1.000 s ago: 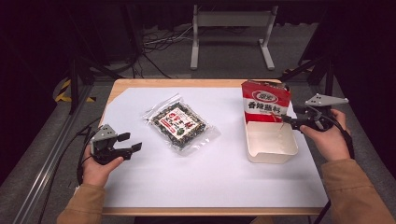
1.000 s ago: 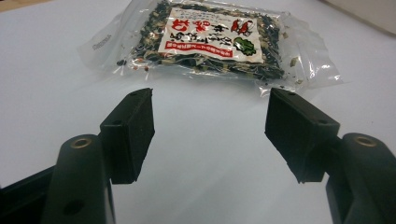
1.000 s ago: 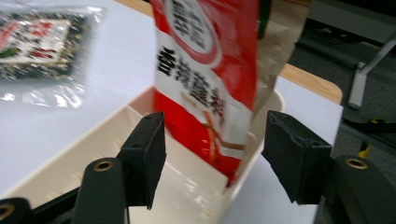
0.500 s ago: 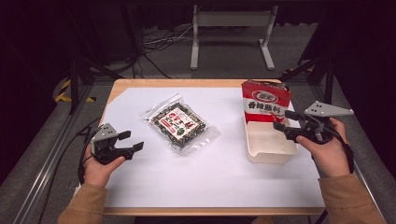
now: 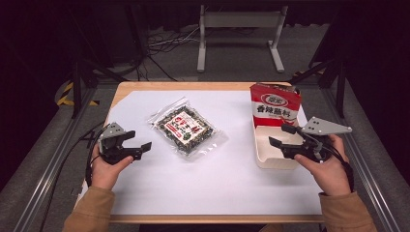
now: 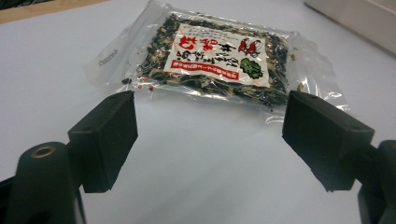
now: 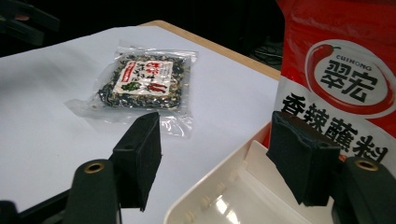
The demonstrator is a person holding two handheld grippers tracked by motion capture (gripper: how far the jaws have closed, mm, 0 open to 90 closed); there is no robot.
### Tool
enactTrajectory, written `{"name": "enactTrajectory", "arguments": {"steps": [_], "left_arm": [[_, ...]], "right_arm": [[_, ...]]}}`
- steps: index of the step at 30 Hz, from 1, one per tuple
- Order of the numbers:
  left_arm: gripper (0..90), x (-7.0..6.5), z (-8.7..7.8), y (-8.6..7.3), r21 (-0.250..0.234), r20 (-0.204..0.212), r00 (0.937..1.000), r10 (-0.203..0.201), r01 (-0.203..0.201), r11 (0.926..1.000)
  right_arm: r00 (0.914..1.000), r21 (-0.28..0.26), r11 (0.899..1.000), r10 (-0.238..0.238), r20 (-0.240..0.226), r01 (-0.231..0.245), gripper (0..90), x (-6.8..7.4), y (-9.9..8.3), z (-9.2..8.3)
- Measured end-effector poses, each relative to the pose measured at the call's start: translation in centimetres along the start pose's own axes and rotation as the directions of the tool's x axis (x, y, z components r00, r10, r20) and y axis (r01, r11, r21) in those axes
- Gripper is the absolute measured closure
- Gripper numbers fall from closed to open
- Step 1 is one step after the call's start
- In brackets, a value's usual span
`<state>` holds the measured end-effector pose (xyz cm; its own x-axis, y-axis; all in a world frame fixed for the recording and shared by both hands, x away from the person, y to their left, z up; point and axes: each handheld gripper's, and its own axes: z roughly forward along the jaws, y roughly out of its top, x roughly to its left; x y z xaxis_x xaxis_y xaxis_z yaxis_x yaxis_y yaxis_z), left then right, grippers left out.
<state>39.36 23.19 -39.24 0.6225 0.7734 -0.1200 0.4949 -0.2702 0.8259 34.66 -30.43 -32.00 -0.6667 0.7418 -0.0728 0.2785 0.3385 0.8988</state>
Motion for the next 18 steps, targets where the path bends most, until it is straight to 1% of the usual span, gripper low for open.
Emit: {"name": "enactTrajectory", "arguments": {"steps": [1, 2, 4, 6, 7, 9, 10, 12, 14, 16, 17, 18], "left_arm": [[18.7, 0.0, 0.0, 0.0, 0.0, 0.0, 1.0, 0.0, 0.0, 1.0], [18.7, 0.1, 0.6, 0.0, 0.019, -0.033, 0.9993, -0.016, 0.016, 0.9997], [18.7, 0.4, 1.2, 0.1, 0.047, -0.046, 0.9981, -0.041, 0.043, 0.998], [18.7, 0.5, 1.5, 0.1, 0.049, -0.049, 0.9976, -0.049, 0.051, 0.9975], [18.7, 0.5, 1.6, 0.1, 0.046, -0.049, 0.9975, -0.051, 0.054, 0.9975], [18.7, 0.4, 2.1, 0.3, 0.025, -0.035, 0.9962, -0.08, 0.081, 0.9964], [18.9, 0.4, 2.1, 0.3, 0.025, -0.035, 0.9962, -0.08, 0.081, 0.9964], [20.2, 0.4, 2.5, 0.5, 0.021, -0.035, 0.9951, -0.093, 0.093, 0.9954], [21.3, 0.6, 2.9, 0.5, 0.012, -0.041, 0.9927, -0.113, 0.114, 0.9934], [21.2, 1.1, 3.2, 0.6, 0.015, -0.064, 0.989, -0.133, 0.135, 0.9908], [21.3, 1.4, 3.4, 0.7, 0.02, -0.083, 0.9864, -0.142, 0.144, 0.9894], [21.5, 1.8, 3.6, 0.7, 0.023, -0.101, 0.9851, -0.139, 0.142, 0.9895]], "right_arm": [[1.0, -0.001, 1.0, -0.002, -0.004, 0.002, 35.0, 0.1, 0.0, 0.0], [0.9999, 0.001, 1.0, -0.009, -0.007, 0.009, 34.9, 0.3, 0.1, 0.1], [0.9998, -0.004, 1.0, -0.016, -0.013, 0.016, 34.8, 0.5, 0.1, 0.1], [0.9996, -0.004, 1.0, -0.018, -0.021, 0.018, 34.9, 0.8, 0.1, 0.2], [0.9995, -0.005, 1.0, -0.02, -0.024, 0.02, 34.8, 0.9, 0.0, 0.3], [0.9994, -0.005, 1.0, -0.022, -0.028, 0.022, 34.4, 1.0, 0.0, 0.4], [0.9994, -0.005, 1.0, -0.022, -0.028, 0.022, 34.4, 1.0, 0.0, 0.4], [0.9991, -0.004, 1.0, -0.026, -0.035, 0.025, 34.3, 1.1, 0.0, 0.5], [0.9988, -0.004, 0.999, -0.033, -0.036, 0.033, 34.2, 1.2, -0.1, 0.6], [0.9985, -0.009, 0.999, -0.036, -0.041, 0.035, 34.0, 1.3, -0.1, 0.6], [0.9984, -0.01, 0.999, -0.036, -0.044, 0.036, 34.0, 1.4, 0.0, 0.6], [0.9982, -0.011, 0.999, -0.037, -0.047, 0.036, 33.9, 1.4, 0.0, 0.6]]}}
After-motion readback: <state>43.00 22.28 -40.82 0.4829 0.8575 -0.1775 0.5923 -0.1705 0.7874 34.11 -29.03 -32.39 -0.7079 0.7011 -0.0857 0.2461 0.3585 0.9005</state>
